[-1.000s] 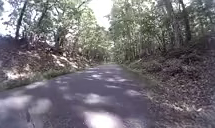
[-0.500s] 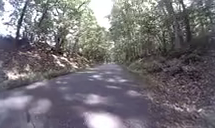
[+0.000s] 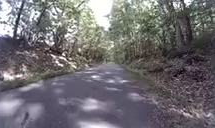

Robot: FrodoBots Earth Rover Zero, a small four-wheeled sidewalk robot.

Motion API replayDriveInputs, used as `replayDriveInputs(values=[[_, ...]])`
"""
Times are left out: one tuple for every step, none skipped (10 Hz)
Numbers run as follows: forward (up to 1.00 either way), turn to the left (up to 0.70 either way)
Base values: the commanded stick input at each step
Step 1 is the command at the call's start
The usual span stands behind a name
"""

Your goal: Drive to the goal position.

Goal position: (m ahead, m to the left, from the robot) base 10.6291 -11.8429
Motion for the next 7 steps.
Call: replayDriveInputs(values=[[0.7, 0.0], [0.7, 0.0], [0.7, 0.0], [0.7, 0.0], [0.7, 0.0], [0.7, 0.0], [0.7, 0.0]])
